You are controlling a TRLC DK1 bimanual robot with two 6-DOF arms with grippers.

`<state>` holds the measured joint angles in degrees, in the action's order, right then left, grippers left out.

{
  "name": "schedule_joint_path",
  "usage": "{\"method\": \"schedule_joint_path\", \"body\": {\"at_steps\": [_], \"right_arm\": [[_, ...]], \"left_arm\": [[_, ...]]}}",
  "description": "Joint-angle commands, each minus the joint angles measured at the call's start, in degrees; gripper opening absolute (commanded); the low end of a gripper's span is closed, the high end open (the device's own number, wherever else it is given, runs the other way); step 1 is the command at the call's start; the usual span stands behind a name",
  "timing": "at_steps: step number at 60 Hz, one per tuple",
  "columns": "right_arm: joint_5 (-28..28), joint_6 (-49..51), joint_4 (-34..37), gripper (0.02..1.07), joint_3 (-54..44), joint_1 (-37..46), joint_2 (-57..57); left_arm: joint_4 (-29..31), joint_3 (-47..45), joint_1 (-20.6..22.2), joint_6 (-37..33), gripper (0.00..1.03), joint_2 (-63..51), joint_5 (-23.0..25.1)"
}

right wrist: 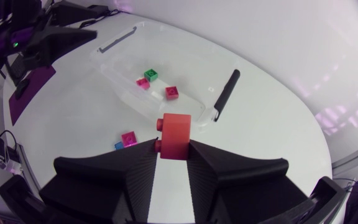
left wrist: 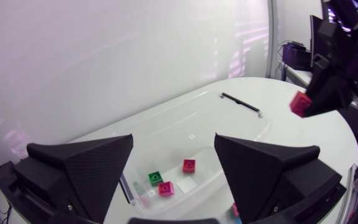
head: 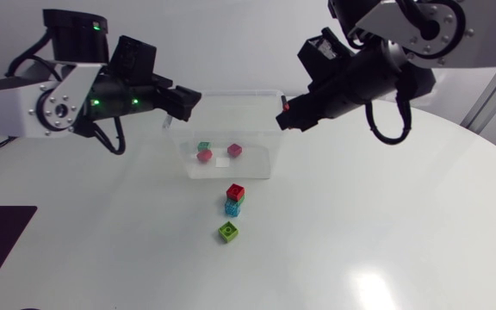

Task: Place the duplo bricks in the container

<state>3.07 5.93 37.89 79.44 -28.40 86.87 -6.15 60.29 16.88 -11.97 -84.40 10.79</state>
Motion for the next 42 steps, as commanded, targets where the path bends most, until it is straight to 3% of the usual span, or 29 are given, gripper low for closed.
{"method": "schedule_joint_path", "body": {"at_steps": [1, 15, 31, 42], "right_arm": [[-0.43, -0.92, -0.80, 0.30, 3.62, -0.51, 4.45], [-0.61, 0.57, -4.23, 0.31, 11.88, -0.78, 13.59], [-0.61, 1.80, -4.31, 0.32, 20.23, 0.63, 22.64], [-1.40, 2.33, -4.40, 0.51, 25.50, 0.89, 28.35]], "left_arm": [[2.90, -4.92, 0.25, 0.19, 0.95, 4.68, 2.22], [4.75, -16.26, 5.18, -7.02, 0.94, 6.71, 5.21], [4.66, -19.42, 11.15, -9.39, 0.93, 0.99, 5.30], [6.15, -18.72, 13.97, -11.41, 0.93, -4.63, 5.21]]}}
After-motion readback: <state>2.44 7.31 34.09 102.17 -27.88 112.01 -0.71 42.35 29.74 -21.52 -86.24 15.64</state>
